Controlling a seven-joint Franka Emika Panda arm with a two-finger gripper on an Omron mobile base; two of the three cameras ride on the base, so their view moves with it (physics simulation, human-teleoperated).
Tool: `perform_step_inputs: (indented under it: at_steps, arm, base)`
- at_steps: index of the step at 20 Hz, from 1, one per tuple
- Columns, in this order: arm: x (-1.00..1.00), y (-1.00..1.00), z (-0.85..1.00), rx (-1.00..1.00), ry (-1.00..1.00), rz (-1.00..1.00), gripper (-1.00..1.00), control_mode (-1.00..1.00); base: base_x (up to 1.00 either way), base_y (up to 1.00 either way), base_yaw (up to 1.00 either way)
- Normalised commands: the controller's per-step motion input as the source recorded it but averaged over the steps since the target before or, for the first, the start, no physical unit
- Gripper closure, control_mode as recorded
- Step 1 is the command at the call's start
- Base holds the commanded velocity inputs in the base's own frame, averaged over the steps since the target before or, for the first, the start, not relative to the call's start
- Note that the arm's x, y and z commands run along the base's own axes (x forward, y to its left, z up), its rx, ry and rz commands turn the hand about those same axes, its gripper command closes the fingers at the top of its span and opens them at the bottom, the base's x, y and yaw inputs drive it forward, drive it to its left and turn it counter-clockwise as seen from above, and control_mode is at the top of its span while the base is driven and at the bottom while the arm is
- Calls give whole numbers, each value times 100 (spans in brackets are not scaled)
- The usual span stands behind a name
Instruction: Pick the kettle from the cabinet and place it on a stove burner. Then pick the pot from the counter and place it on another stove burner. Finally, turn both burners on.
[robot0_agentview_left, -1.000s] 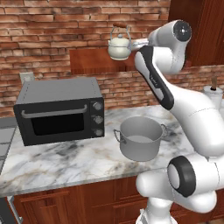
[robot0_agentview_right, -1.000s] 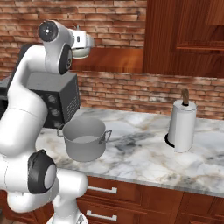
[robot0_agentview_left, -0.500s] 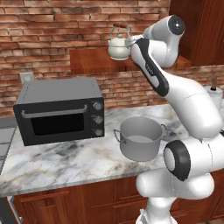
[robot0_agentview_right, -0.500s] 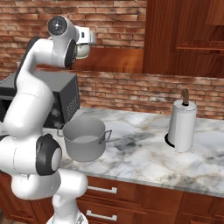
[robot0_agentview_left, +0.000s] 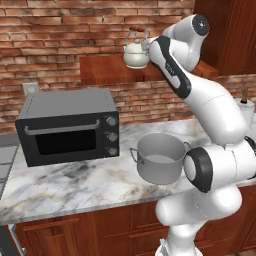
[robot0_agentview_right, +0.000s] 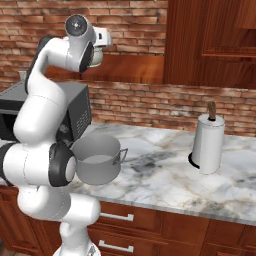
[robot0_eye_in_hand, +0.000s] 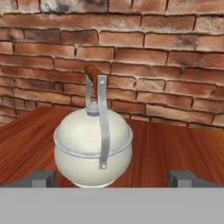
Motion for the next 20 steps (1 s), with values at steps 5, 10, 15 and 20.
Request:
perform_step_inputs:
  at_steps: [5,10,15,20]
  arm:
    - [23,7,1,0,0,5,-100,-100]
    - [21,11,0,0,0,5,-100,-100]
    - [27,0,1,0,0,7,-100,-100]
    - [21,0,1,0,0,9,-100,-100]
  base:
    - [0,0,0]
    - [0,0,0]
    - [0,0,0]
    - [0,0,0]
